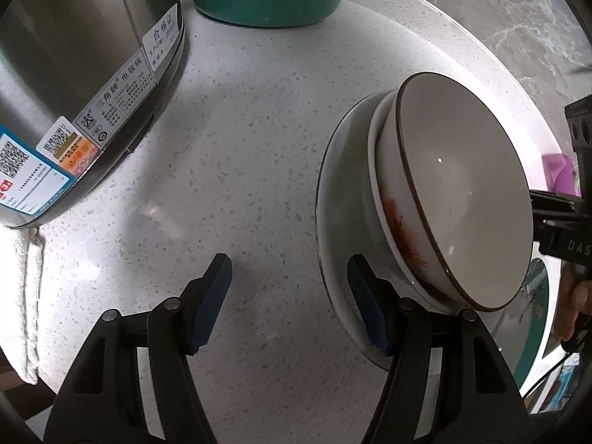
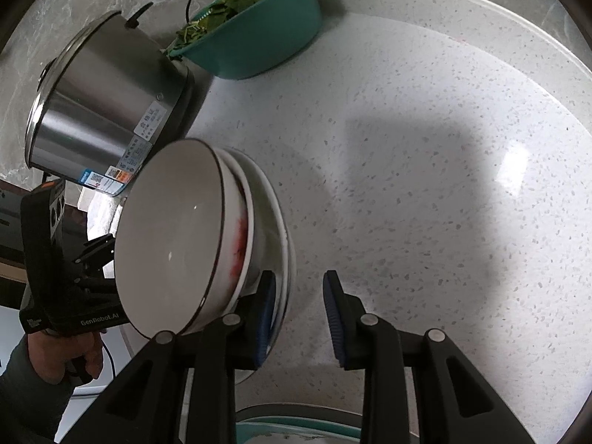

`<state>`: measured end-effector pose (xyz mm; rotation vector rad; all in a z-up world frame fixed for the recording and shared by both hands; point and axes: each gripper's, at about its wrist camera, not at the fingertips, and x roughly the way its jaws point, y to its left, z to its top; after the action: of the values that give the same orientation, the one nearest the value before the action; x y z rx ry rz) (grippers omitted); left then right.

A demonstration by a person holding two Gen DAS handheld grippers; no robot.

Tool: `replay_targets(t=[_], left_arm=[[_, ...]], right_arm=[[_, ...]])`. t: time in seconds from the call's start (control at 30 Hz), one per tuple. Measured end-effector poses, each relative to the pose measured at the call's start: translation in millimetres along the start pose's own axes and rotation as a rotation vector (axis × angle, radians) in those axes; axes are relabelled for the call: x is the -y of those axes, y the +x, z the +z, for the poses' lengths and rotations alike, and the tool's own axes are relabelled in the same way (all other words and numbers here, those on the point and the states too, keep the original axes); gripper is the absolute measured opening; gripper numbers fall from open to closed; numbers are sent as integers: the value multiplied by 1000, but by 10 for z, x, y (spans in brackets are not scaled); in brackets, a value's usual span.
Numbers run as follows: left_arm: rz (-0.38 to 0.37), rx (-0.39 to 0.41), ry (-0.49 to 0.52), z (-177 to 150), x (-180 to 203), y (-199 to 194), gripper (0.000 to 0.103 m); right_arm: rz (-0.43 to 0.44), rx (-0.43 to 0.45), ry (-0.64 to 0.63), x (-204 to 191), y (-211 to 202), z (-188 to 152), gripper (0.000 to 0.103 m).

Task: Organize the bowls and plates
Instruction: 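Move both grippers to the rim of the deep white plate, then close both grippers on the deep white plate rim under the bowls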

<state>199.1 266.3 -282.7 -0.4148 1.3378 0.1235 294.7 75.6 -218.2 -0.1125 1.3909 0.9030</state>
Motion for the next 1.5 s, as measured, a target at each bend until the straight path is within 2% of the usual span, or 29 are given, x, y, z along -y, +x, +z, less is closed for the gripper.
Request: replay_targets(t=[0.37,0.43,0.5,0.53,0.6,0.63,0.7,0.8,1.5], left_arm=[[-29,34,-3,45,-63,24,61],[-32,37,-1,58,-71,16,60],[-57,40,0,57,-91,-8,46],[-79,41,2,56,-93,-22,42],[-83,45,20,90,-41,-50,26],[-85,42,33,109,8,-46,22],[-99,31,38,133,60,-29,14],[-105,28,31,160,65,-16,14],[-78,48,35,161,160,-81,12]], right_arm=[[29,-2,57,113,43,28,31],[29,-15,81,143,65,34,34],[32,-20,94,165,89,29,39],[31,-12,89,160,84,24,39],[28,-10,82,136,87,16,39],[32,-16,75,121,97,12,39],[52,-16,63,86,104,3,26],[37,-14,44,13,103,6,19],[-11,21,50,-41,56,-9,17]])
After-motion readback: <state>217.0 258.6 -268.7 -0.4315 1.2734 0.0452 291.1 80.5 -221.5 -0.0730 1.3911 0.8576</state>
